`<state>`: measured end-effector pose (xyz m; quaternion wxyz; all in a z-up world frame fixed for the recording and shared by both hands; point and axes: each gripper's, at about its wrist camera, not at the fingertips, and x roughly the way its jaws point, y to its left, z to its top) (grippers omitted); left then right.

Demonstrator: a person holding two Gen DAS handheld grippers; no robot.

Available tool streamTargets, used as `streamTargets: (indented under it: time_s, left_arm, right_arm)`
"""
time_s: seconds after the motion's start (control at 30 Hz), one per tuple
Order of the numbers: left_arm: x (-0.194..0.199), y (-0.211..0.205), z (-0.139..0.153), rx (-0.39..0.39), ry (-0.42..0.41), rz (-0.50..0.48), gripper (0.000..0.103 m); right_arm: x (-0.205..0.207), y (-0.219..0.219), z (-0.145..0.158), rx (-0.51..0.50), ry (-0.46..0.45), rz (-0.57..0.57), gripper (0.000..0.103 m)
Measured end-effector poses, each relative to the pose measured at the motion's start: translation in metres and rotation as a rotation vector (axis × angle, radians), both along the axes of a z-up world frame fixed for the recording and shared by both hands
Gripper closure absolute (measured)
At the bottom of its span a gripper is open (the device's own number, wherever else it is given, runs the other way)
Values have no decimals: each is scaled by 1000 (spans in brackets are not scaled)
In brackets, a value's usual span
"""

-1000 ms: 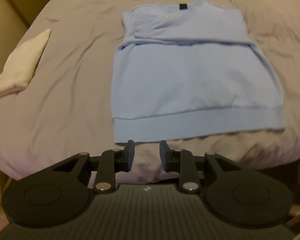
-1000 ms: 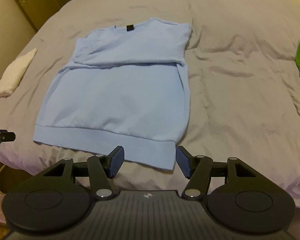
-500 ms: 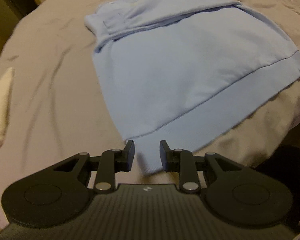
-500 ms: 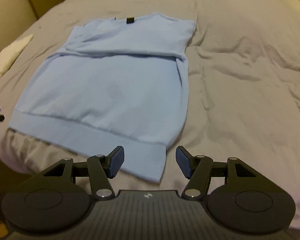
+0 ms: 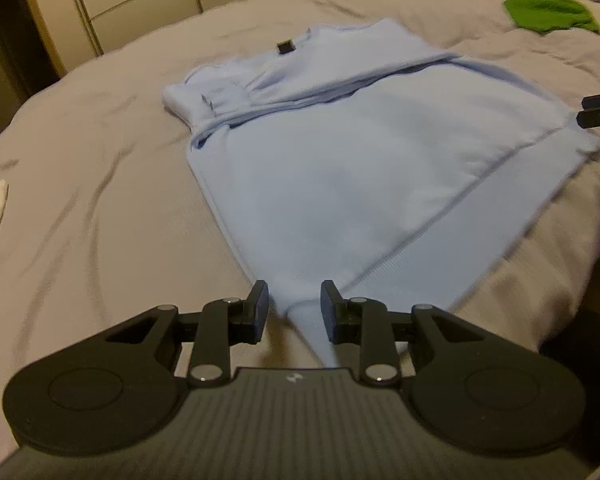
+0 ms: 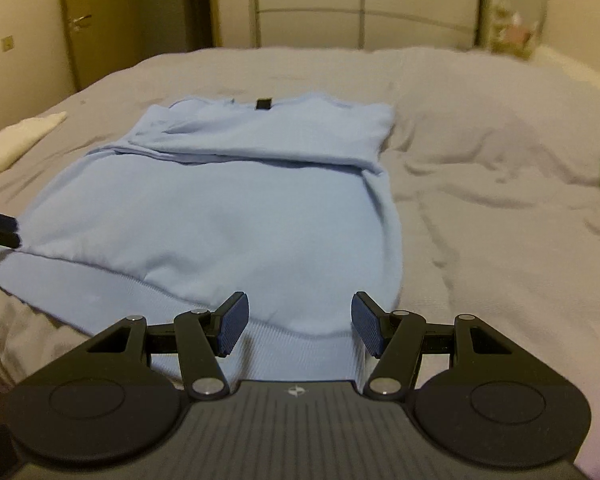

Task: Fold clothes
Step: 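Move both grippers toward the sweatshirt hem to fold it up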

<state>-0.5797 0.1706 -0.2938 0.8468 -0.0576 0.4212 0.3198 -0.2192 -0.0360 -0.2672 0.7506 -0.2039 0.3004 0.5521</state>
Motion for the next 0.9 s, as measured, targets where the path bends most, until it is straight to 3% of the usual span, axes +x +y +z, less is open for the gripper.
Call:
streamTargets:
  time_s: [0.07,0.13,0.37,0.6,0.8,0.9]
  left_arm:
    - [-14,-11,3,84,0,-38,77]
    - [-24,-18,-1,128,33,-51,77]
    - [-23,-51,-34,365,221,-263,77]
    - [1,-51,-66,577,339,-404,75]
    - [4,-38,-79,637,357,-460,73]
    - [8,-32,-86,675,371,-480,73]
  right_arm:
    - [-15,-14,10,13,0,-5,43]
    - [-31,-26,20,15,-67,34,43]
    - [-58,-48,35,-9,-223,133,42]
    - [-56,-46,-7,-113,-405,204,41]
    - [-36,-46,-42,-181,-637,265,41]
    - [-31,-45,-62,-208,-761,372,41]
